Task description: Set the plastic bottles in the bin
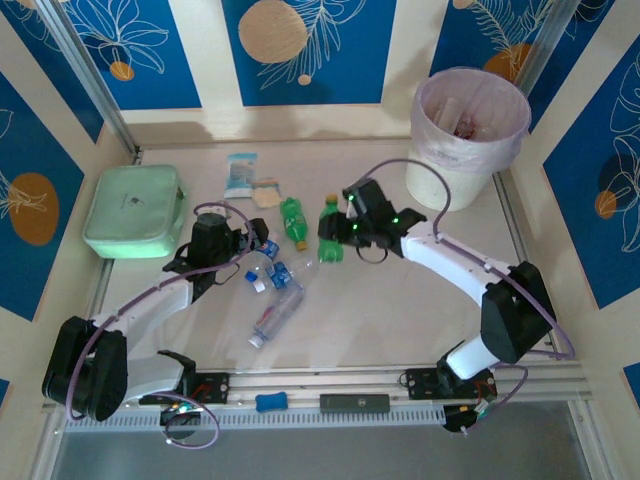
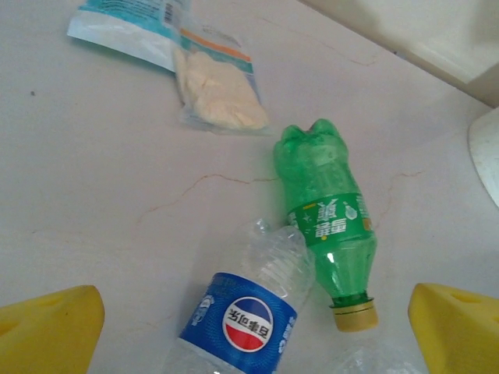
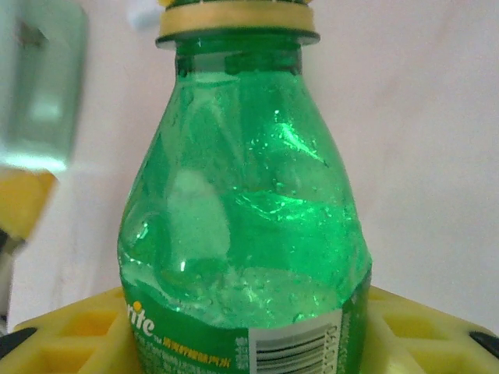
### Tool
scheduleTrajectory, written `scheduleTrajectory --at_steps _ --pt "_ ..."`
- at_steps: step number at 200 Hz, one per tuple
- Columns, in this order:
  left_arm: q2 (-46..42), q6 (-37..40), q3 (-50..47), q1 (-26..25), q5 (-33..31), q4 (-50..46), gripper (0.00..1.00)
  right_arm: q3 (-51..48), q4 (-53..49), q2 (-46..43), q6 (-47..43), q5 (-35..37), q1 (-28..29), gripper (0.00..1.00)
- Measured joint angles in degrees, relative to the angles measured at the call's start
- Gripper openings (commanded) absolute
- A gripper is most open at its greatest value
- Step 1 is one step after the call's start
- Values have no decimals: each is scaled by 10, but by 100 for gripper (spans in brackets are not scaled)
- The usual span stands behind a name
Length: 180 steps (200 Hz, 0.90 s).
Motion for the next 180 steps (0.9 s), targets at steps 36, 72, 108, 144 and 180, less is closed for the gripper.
scheduleTrajectory --at_steps 36,72,108,144,180 --pt "5 2 0 -2 26 18 100 96 29 0 -67 -24 -93 47" --pt "23 13 1 -8 41 25 100 184 50 0 -105 -32 -180 46" --pt "35 24 14 -15 47 25 100 292 39 23 -129 -39 -258 46" --pt "39 28 22 -18 49 25 100 363 29 56 -139 -36 -320 46" --pt "52 32 30 -20 53 24 100 402 9 91 -147 -8 -357 45"
